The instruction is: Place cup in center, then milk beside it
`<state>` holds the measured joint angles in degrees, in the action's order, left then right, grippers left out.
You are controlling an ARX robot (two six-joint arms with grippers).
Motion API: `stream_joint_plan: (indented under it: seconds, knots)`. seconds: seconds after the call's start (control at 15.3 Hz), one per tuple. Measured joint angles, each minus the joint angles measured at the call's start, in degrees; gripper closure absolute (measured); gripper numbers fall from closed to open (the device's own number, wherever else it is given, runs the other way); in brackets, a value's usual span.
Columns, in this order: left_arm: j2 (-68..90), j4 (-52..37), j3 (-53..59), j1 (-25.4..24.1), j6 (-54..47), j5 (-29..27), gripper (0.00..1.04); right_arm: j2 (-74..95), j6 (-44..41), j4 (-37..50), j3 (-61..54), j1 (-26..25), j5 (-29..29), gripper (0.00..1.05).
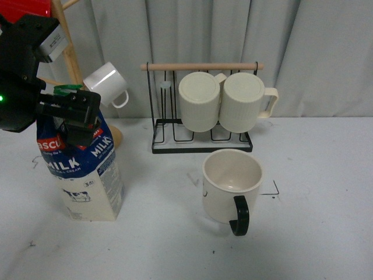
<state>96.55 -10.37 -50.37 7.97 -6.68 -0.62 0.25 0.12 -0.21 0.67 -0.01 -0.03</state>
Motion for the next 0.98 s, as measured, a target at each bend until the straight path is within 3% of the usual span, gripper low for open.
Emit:
stream_joint_plan:
  seconds: [0.07, 0.46, 0.65, 0.98]
  knots:
    - [0.66, -0.79, -0.02, 0.11, -0.04, -1.07, 0.08, 0.00, 0.00, 0.02, 0.00, 0.00, 0.00, 0.06]
    - [1.99, -1.99, -0.09, 0.59, 0.68, -1.68, 0.73, 0.00, 0.00, 0.02, 0.00, 0.00, 0.00, 0.06]
    - [1.97, -1.92, -0.09, 0.68, 1.31, -1.51, 0.95, 0.00, 0.00, 0.02, 0.00, 0.00, 0.00, 0.06]
    - [-1.20, 1.66, -0.09, 2.32, 1.68, -3.96, 0.99, 0.00, 0.00, 0.02, 0.00, 0.00, 0.00, 0.06]
